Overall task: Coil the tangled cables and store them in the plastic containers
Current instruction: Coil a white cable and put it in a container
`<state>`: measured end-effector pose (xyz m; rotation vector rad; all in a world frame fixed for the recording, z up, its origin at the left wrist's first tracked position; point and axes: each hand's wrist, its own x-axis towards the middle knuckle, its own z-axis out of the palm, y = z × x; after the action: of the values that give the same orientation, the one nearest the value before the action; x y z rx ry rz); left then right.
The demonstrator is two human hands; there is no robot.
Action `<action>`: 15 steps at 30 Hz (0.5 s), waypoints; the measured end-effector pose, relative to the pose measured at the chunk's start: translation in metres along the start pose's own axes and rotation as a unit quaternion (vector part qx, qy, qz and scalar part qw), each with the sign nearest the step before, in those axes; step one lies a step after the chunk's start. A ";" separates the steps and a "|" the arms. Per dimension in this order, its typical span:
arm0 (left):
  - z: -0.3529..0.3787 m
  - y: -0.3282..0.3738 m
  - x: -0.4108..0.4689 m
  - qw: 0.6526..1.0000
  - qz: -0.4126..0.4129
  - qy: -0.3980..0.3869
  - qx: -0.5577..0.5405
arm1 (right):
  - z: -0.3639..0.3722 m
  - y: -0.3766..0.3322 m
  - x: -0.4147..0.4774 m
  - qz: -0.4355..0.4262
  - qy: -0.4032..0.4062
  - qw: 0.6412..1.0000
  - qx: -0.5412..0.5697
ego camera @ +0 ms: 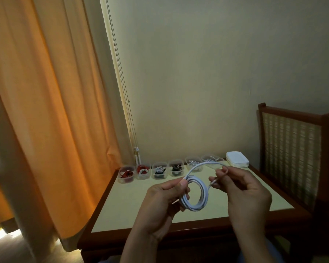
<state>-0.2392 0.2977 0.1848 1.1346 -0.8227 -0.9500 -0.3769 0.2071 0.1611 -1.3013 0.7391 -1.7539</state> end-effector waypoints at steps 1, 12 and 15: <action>0.000 0.000 -0.001 1.000 -0.003 -0.006 0.008 | 0.001 -0.003 -0.001 0.010 0.001 1.000 0.017; 0.000 0.000 -0.002 0.999 -0.015 -0.028 0.018 | 0.006 -0.016 -0.006 0.124 -0.033 0.987 0.099; -0.001 0.003 0.003 1.000 0.006 0.008 -0.004 | 0.006 -0.019 -0.008 0.168 -0.125 0.973 0.094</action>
<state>-0.2361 0.2959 0.1879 1.1283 -0.8109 -0.9318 -0.3748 0.2238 0.1746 -1.1647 0.5945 -1.3263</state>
